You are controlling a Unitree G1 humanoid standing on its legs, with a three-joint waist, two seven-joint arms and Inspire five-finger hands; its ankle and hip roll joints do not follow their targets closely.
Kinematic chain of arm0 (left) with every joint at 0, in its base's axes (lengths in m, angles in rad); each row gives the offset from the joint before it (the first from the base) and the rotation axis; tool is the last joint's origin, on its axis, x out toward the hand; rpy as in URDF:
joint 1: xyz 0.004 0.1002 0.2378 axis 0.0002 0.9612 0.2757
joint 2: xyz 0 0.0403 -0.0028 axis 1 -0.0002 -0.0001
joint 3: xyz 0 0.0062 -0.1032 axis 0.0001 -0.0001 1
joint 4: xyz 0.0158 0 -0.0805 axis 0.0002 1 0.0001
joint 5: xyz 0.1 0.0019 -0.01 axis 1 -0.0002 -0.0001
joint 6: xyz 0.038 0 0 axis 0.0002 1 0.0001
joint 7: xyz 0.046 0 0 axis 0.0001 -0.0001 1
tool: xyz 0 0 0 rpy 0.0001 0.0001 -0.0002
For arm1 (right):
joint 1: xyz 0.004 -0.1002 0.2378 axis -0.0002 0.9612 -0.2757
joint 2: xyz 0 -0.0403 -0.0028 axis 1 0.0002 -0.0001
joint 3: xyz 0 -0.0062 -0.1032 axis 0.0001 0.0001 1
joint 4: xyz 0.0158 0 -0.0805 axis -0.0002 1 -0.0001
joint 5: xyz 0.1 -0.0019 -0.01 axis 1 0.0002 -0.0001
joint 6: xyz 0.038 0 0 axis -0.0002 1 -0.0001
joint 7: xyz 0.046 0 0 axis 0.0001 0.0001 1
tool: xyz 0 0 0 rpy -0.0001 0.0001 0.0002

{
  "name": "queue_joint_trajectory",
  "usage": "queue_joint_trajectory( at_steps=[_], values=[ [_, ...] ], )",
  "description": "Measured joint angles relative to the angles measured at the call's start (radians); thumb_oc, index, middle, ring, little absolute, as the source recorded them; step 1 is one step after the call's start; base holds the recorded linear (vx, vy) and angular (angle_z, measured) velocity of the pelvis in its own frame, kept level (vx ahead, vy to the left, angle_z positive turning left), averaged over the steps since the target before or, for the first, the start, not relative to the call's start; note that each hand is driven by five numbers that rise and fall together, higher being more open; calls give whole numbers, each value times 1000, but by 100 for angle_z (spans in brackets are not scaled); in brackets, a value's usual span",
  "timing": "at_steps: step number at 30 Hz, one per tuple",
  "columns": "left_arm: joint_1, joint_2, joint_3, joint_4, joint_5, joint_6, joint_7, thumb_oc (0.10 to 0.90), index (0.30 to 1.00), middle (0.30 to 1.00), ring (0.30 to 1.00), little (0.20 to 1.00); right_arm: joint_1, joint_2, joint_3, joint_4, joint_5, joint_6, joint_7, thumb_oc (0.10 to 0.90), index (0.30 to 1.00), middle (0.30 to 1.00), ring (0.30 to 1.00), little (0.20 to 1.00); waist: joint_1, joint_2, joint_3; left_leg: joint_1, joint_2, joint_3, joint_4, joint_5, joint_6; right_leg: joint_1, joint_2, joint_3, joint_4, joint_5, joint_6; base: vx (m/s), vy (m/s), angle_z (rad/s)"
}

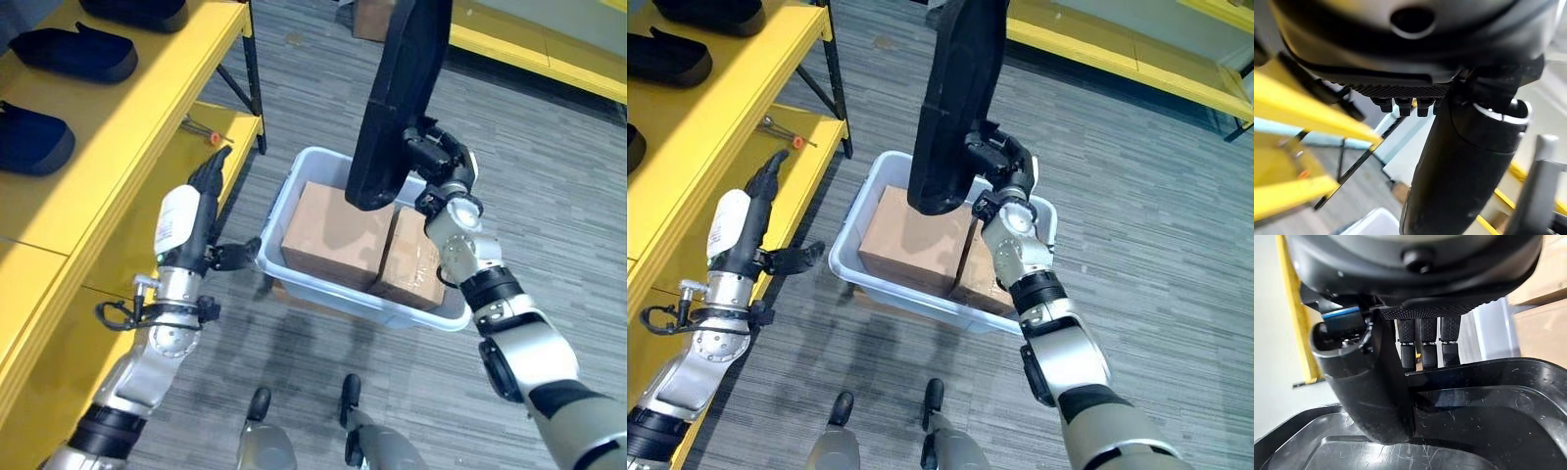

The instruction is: Move parts from the plastic box to the shelf.

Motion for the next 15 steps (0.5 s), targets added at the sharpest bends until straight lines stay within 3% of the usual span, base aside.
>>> queue_joint_trajectory(
  at_steps=[6,15],
  values=[
    [-145,63,-150,59,171,-11,36,900,1000,1000,1000,1000,-58,25,-33,109,29,-11,-29,400,300,300,300,300,-1,-2,-3,4,2,-1,0,1,0,4,0,-2,0,0,0,0,0,0],
    [-244,82,-248,56,276,-56,67,900,1000,1000,1000,1000,-109,61,-37,172,61,-47,-41,400,300,300,300,300,1,-13,-10,5,4,0,-1,0,0,6,2,-2,0,-1,-1,3,0,0]
  ],
)
